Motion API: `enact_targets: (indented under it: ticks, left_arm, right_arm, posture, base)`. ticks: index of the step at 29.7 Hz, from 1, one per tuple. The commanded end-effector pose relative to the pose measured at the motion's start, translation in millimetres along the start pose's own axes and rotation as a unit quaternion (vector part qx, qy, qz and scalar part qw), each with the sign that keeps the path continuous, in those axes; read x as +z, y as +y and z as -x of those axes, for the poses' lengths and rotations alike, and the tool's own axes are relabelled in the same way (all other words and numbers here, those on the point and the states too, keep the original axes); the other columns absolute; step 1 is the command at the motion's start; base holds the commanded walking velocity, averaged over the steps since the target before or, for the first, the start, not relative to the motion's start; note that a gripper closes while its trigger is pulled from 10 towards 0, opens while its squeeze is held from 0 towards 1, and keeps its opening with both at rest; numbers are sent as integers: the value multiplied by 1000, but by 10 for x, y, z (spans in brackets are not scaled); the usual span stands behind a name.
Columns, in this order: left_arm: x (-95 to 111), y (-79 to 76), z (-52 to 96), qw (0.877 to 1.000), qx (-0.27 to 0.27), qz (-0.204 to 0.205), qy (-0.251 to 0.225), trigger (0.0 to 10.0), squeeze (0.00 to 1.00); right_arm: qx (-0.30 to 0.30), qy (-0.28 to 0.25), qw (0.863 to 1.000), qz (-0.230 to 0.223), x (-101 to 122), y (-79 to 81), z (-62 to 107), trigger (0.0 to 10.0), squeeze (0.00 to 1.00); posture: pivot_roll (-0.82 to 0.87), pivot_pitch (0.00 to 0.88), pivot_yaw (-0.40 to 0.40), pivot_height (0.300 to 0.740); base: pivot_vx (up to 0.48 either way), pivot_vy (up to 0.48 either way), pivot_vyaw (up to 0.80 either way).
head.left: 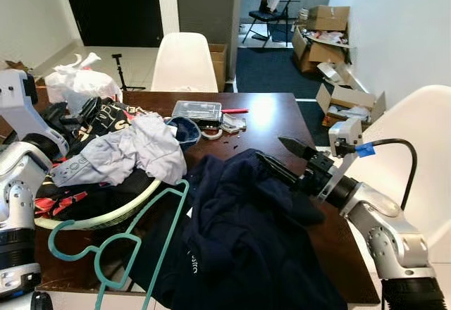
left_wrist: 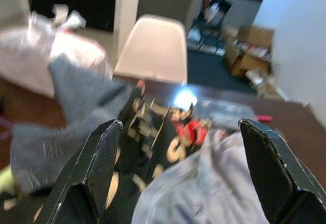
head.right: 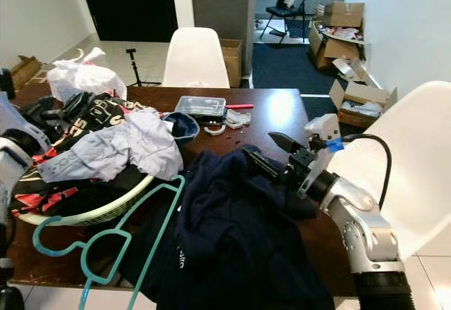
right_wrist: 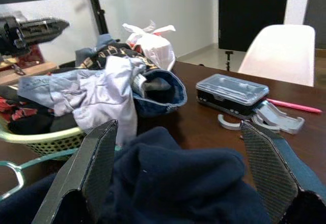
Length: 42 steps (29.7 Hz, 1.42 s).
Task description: Hang hanger
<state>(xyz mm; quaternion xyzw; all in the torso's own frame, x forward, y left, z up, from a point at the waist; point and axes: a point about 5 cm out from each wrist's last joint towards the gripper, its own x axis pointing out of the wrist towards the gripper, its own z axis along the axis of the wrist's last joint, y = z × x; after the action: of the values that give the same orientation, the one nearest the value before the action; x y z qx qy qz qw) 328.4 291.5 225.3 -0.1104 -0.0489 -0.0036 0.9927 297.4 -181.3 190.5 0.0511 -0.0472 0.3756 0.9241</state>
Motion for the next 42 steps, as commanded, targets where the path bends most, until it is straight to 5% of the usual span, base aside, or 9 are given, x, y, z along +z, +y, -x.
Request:
enact_targets:
  ticks: [1, 17, 19, 22, 24, 42]
  left_arm:
    - [-109, -34, -19, 1000, 1, 6, 24, 10000, 0]
    - [-356, -147, -48, 994, -25, 16, 103, 10000, 0]
    - [-424, -142, -43, 992, -19, 16, 127, 8510, 0]
    - [-452, -129, -37, 990, -13, 14, 137, 8510, 0]
    - [-481, -104, -31, 989, -6, 15, 147, 0, 0]
    - [-386, -121, -34, 990, -20, 7, 141, 0, 0]
  right_arm:
    - [-2, 5, 1000, 7, 3, 10, 13, 10000, 0]
    - [-20, 3, 1000, 10, 18, -26, 2, 10000, 0]
    - [-26, 2, 1000, 9, 25, -40, 10, 10000, 0]
    - [-27, 1, 1000, 9, 28, -41, 15, 10000, 0]
    - [-29, 1, 1000, 11, 32, -44, 25, 10000, 0]
    - [-42, -2, 999, 11, 40, -62, 16, 10000, 0]
  posture:
    - [-10, 16, 3, 740]
    - [-10, 17, 4, 740]
    - [-11, 16, 7, 740]
    - [-16, 15, 9, 740]
    - [-17, 14, 10, 740]
    - [-12, 12, 15, 740]
  base:
    - [0, 0, 0]
    - [0, 0, 0]
    - [0, 0, 0]
    - [0, 0, 0]
    - [0, 0, 0]
    - [0, 0, 0]
